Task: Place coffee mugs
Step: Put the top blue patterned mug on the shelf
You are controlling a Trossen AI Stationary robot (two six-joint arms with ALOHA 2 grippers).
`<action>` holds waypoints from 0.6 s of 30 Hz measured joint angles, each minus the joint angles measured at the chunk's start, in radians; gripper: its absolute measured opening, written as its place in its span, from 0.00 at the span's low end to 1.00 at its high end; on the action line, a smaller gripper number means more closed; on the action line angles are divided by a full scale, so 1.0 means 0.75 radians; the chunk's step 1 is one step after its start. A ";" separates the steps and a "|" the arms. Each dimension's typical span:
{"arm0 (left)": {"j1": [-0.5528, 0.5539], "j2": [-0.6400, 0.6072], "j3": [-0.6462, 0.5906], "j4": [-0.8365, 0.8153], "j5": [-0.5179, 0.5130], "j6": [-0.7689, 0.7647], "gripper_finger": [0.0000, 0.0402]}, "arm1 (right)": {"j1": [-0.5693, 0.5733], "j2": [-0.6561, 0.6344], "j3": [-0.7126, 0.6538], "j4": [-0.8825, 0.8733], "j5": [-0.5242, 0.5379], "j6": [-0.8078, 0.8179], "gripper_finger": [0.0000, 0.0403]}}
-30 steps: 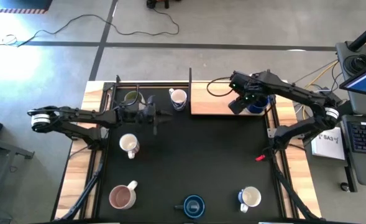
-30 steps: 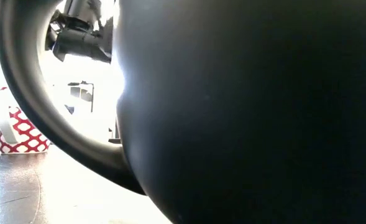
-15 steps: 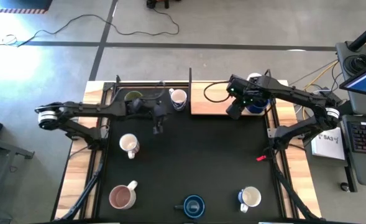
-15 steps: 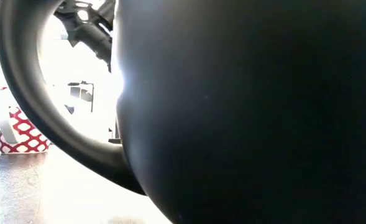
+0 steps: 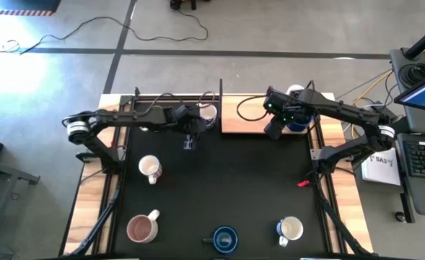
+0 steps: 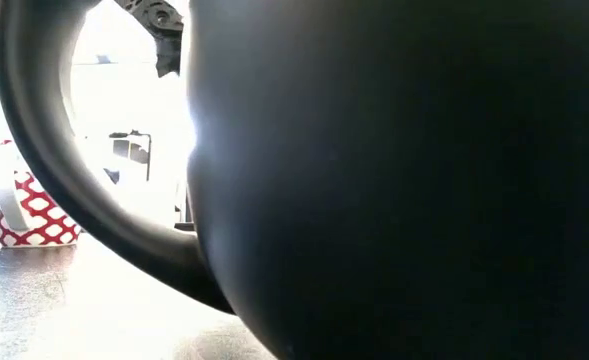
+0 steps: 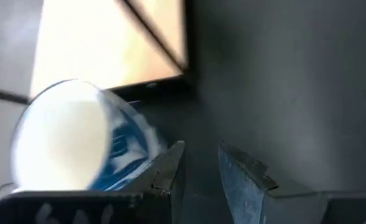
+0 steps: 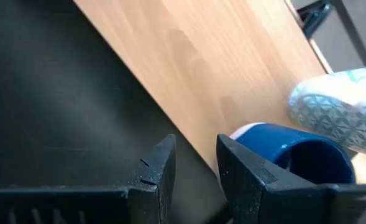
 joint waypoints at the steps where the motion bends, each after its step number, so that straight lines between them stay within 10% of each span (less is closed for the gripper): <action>1: 0.007 -0.003 0.001 0.012 -0.012 0.015 0.20 | 0.000 -0.007 -0.011 0.000 0.021 0.000 0.27; 18: 0.121 0.059 0.092 0.023 -0.018 0.217 0.20 | 0.000 -0.093 -0.214 0.108 -0.025 0.001 0.27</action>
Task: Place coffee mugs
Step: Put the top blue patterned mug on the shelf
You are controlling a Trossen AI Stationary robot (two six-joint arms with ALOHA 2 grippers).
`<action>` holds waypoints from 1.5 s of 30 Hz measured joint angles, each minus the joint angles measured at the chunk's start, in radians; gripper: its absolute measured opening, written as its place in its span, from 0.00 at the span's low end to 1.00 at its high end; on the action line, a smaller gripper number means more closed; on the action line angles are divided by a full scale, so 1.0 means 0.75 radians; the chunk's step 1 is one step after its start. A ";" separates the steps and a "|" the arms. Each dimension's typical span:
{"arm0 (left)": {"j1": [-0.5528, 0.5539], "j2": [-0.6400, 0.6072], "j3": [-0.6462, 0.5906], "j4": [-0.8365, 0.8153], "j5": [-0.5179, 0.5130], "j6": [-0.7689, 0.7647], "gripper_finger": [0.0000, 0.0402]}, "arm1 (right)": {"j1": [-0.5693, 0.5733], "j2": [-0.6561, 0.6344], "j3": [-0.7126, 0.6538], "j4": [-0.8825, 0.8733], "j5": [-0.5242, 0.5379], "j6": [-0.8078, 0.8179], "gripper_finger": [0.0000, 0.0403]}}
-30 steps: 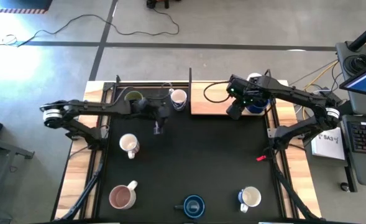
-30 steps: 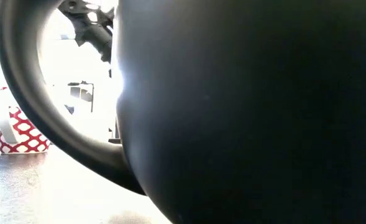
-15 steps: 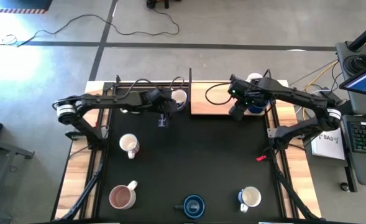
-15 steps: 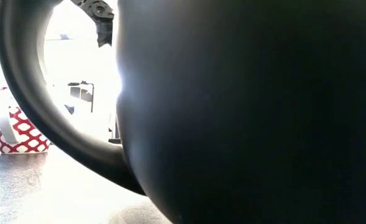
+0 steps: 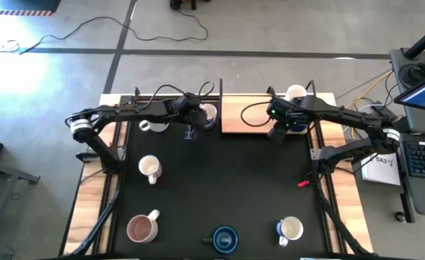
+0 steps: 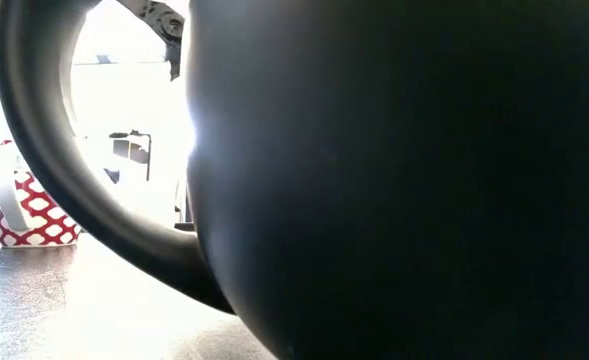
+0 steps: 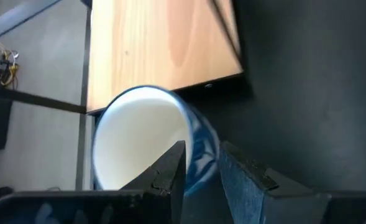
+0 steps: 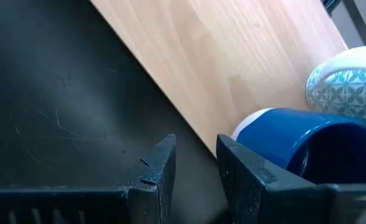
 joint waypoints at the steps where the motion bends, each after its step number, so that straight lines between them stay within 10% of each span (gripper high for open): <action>1: 0.009 0.014 0.009 -0.001 0.000 0.001 0.20 | 0.000 0.001 -0.006 0.001 0.000 0.000 0.27; 30: 0.069 0.130 0.217 -0.434 0.288 -0.007 0.01 | -0.001 -0.001 -0.013 0.041 0.001 -0.015 0.27; 45: -0.187 0.127 0.298 -0.523 0.398 -0.099 0.01 | 0.000 -0.049 -0.013 0.034 -0.143 -0.217 0.27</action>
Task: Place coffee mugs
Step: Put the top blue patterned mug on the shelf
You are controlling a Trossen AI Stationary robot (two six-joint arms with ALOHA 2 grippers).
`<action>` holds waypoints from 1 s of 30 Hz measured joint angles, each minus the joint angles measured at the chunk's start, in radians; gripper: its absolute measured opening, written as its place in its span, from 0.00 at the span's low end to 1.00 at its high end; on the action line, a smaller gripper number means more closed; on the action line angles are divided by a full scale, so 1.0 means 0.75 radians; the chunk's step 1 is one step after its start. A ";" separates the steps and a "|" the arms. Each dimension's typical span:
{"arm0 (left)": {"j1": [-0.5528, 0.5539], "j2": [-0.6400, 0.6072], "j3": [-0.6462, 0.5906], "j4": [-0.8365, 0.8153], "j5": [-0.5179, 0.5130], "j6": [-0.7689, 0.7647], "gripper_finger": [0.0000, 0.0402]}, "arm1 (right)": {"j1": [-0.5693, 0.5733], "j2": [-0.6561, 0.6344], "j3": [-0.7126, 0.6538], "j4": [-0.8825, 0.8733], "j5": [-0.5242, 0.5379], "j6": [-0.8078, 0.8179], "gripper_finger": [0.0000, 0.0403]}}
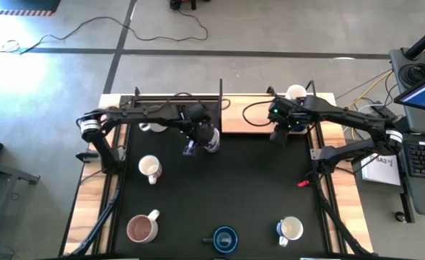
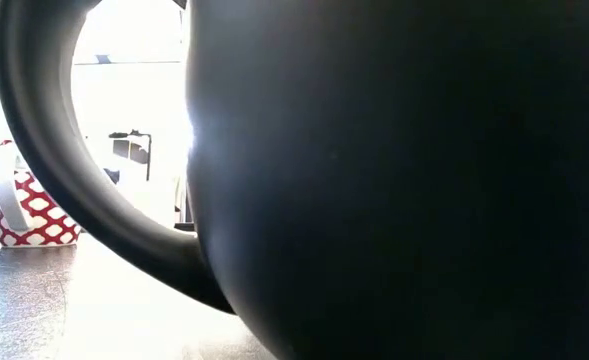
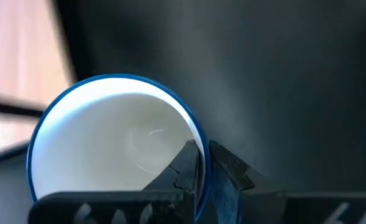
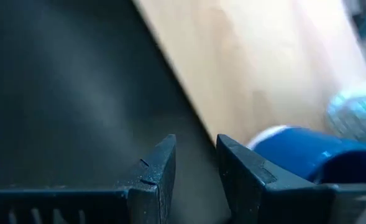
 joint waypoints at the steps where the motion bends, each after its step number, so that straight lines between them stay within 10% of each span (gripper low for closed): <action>1: -0.018 0.000 0.000 0.017 -0.005 0.001 0.01 | 0.000 -0.004 0.000 0.002 -0.039 -0.026 0.27; 30: -0.146 0.442 0.569 -0.219 -0.003 0.338 0.02 | 0.304 0.004 -0.085 0.105 -0.171 -0.167 0.24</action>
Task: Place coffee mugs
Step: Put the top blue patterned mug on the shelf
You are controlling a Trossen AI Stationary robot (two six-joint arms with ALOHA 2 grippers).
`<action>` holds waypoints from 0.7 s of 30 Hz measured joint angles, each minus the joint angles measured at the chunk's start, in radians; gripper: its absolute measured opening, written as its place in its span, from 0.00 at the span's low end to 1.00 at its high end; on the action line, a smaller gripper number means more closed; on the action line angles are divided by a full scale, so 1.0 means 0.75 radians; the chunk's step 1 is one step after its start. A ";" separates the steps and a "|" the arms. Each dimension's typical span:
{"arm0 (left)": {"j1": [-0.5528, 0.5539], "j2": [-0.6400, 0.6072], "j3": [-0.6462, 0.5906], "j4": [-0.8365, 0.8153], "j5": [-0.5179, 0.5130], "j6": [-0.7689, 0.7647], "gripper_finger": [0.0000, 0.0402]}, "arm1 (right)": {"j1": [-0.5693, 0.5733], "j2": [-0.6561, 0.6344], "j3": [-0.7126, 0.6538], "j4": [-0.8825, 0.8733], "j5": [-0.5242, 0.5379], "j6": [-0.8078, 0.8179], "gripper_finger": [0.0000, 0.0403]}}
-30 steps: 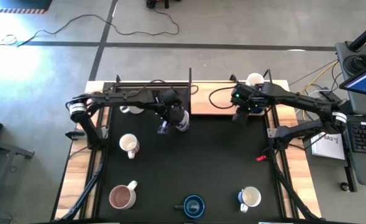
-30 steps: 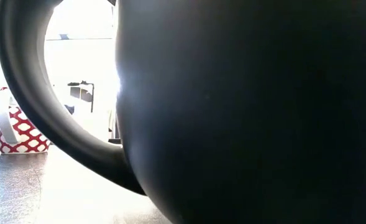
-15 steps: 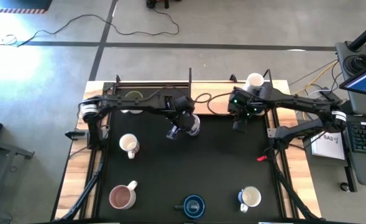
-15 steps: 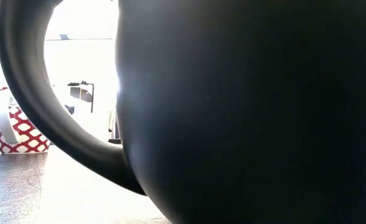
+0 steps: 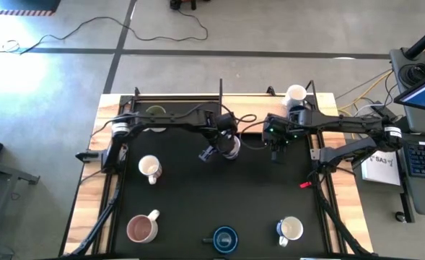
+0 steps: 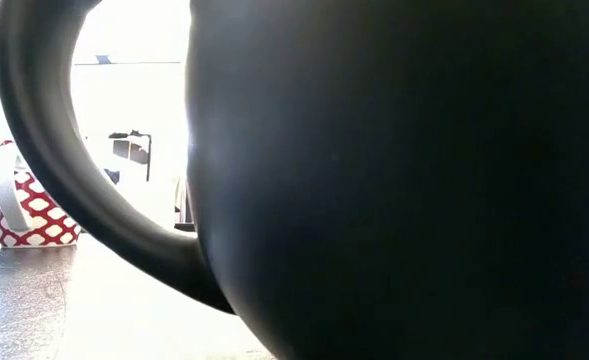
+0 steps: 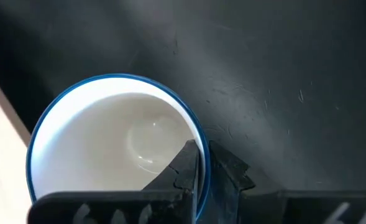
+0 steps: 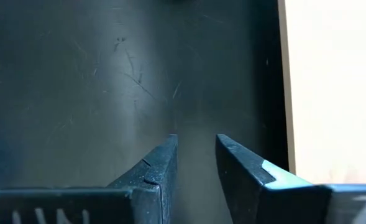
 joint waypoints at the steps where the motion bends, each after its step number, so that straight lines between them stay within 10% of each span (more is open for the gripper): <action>1: 0.000 0.014 0.015 -0.012 0.000 0.009 0.02 | 0.005 0.000 0.000 0.000 0.000 0.001 0.24; 21: -0.003 0.052 0.082 -0.051 0.005 0.040 0.07 | 0.011 0.000 0.000 0.002 0.008 0.074 0.22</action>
